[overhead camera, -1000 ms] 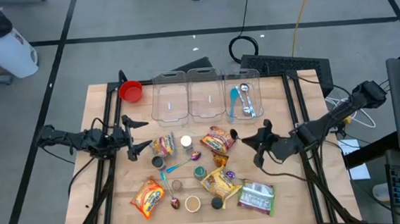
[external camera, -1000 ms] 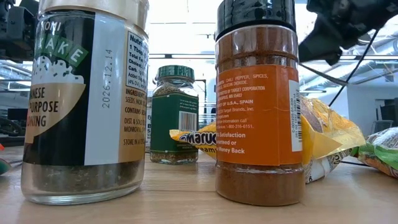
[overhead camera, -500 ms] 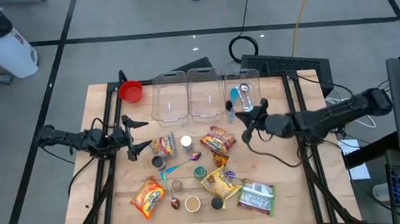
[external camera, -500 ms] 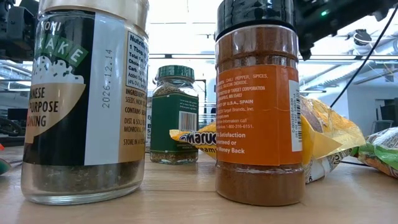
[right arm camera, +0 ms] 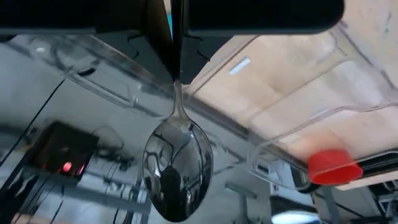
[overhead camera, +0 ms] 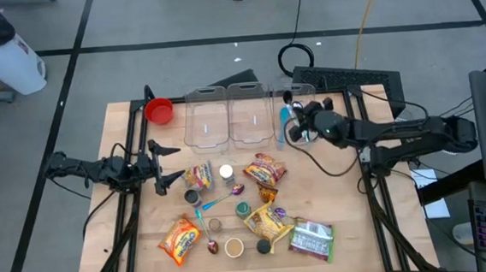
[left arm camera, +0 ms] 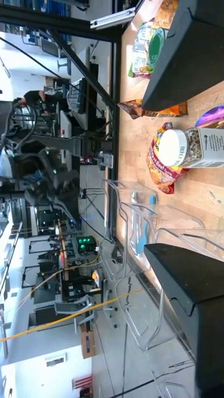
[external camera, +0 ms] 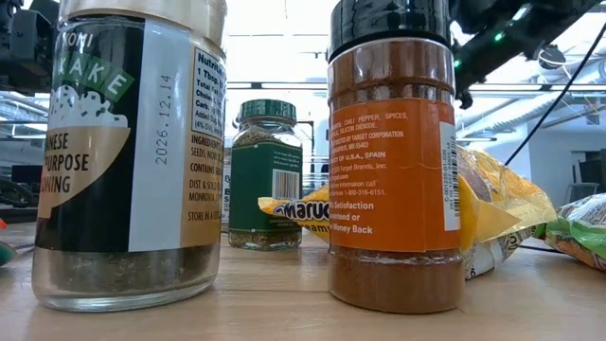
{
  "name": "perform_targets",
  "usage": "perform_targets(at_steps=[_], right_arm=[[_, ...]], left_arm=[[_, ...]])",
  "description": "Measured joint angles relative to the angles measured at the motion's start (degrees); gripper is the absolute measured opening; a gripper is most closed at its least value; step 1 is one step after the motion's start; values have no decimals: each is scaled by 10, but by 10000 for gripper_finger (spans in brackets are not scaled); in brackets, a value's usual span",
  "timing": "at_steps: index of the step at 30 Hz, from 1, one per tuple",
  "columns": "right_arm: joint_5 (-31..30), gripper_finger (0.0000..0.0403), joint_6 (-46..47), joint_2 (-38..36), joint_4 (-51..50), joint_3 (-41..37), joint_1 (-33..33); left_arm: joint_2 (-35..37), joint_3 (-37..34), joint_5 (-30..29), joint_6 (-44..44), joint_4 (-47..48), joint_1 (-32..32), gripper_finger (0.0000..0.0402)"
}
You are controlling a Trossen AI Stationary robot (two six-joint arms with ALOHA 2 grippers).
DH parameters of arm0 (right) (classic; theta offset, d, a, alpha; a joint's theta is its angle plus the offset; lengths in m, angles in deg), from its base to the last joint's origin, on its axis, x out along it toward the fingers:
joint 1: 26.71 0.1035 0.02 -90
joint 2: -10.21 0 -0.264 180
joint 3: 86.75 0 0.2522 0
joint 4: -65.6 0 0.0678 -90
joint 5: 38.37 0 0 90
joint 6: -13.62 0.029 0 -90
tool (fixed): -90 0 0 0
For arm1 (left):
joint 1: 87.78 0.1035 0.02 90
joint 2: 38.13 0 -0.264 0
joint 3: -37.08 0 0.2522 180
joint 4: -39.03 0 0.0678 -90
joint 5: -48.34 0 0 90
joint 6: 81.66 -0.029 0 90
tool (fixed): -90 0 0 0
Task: Pick & Place Food Item
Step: Put the black spoon into the right transparent bin
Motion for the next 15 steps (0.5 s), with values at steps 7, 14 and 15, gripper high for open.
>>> perform_targets(at_steps=[7,14,15], right_arm=[[50,4,31,66,0,0,-56],[48,4,60,124,-1,0,-82],[48,4,62,130,-1,0,-85]], left_arm=[[0,0,0,0,0,0,374],[0,0,0,0,0,0,374],[0,0,0,0,0,0,374]])
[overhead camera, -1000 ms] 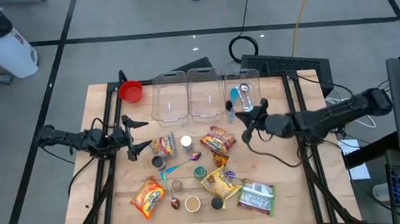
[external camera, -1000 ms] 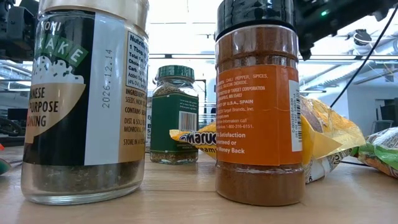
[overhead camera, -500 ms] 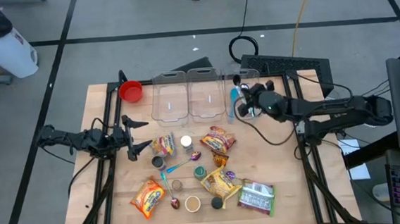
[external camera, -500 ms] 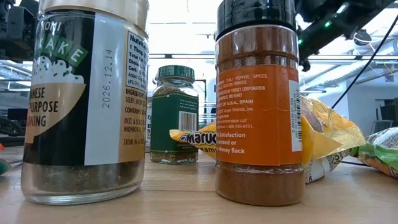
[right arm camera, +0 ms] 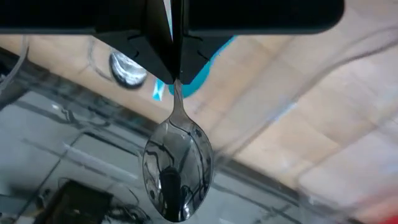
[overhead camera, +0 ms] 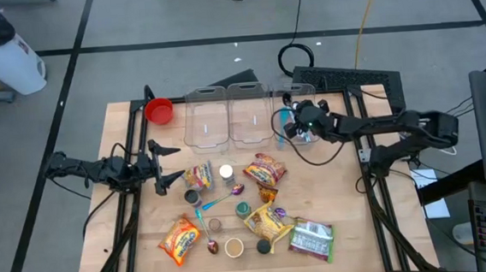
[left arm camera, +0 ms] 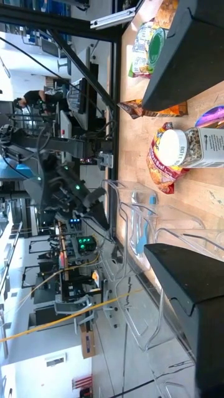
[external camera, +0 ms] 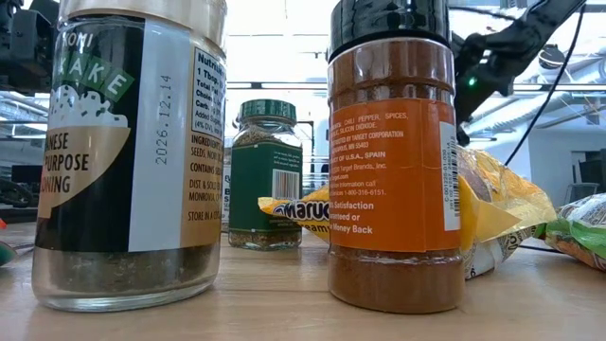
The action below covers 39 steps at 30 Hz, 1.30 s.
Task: Pick & Place Food Item
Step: Put the black spoon into the right transparent bin, then put the orange seasoning pack into the left transparent bin
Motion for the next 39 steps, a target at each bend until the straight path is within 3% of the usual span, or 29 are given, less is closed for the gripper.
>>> perform_targets(at_steps=[25,39], right_arm=[[16,6,22,38,1,0,-10],[15,105,14,37,10,0,-10]], left_arm=[[0,0,0,0,0,0,374],[0,0,0,0,0,0,374]])
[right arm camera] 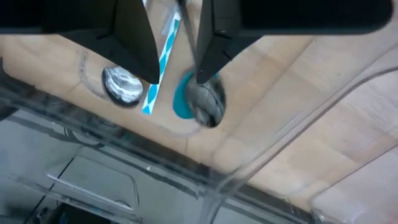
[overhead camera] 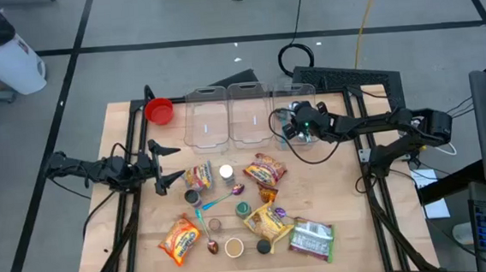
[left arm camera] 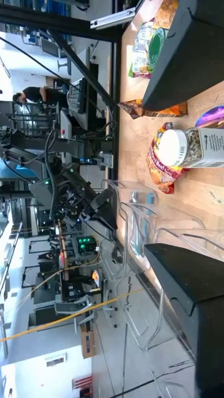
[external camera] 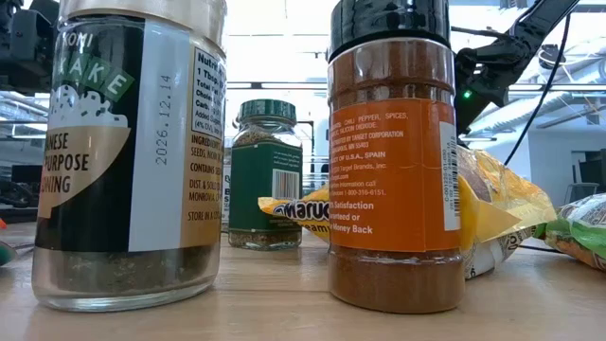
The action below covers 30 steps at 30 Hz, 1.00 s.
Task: Pick & Place Food Item
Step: Put the orange seasoning pack into the left transparent bin
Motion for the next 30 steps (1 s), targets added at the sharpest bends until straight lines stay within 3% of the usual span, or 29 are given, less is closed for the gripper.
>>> perform_targets(at_steps=[5,10,21,30], right_arm=[[25,123,-32,-32,35,0,6],[100,127,-53,-105,49,0,22],[371,112,-67,-245,43,0,139],[388,111,-91,-217,47,0,278]], left_arm=[[0,0,0,0,0,0,374],[0,0,0,0,0,0,374],[0,0,0,0,0,0,374],[0,0,0,0,0,0,374]])
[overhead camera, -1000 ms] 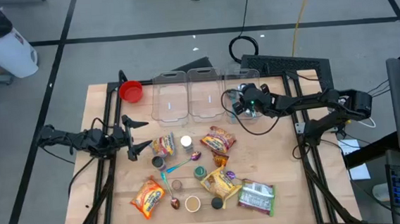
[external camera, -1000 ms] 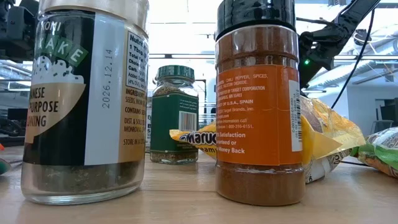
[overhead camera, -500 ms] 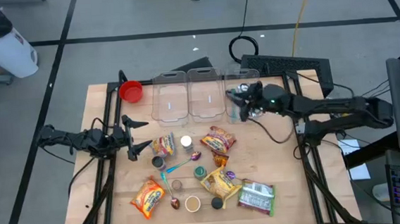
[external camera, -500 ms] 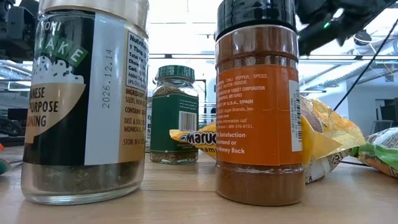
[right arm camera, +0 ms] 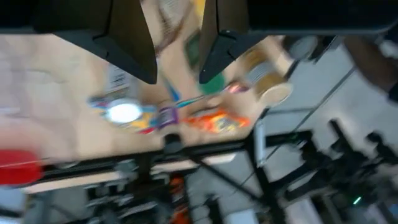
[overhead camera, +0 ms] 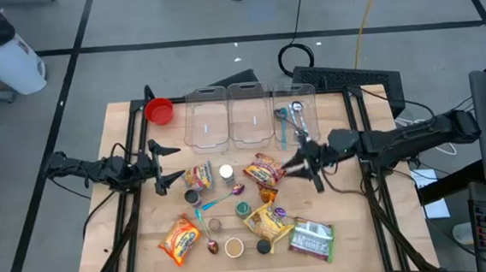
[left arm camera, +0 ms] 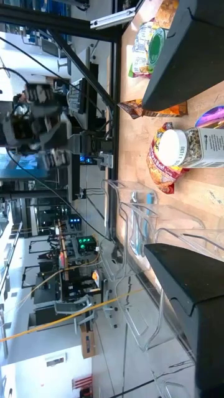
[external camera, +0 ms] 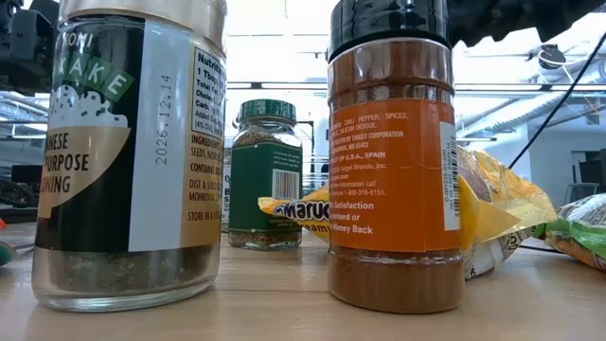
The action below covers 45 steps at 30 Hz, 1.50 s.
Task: Pick & Place Food Item
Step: Put the orange seasoning pack into the left transparent bin
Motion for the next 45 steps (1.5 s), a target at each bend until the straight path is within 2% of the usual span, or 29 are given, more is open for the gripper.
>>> perform_targets(at_steps=[8,14,21,26,29,38,45], right_arm=[[-1,114,0,88,51,0,67],[-13,138,10,158,90,0,84],[-133,191,2,138,0,0,82],[-136,217,39,135,-44,0,95],[-136,223,45,157,-33,0,102],[-137,211,41,234,64,0,104],[-150,174,44,253,96,0,104]], left_arm=[[0,0,0,0,0,0,374],[0,0,0,0,0,0,374],[0,0,0,0,0,0,374],[0,0,0,0,0,0,374],[0,0,0,0,0,0,374],[0,0,0,0,-2,0,374],[0,0,0,0,-2,0,374]])
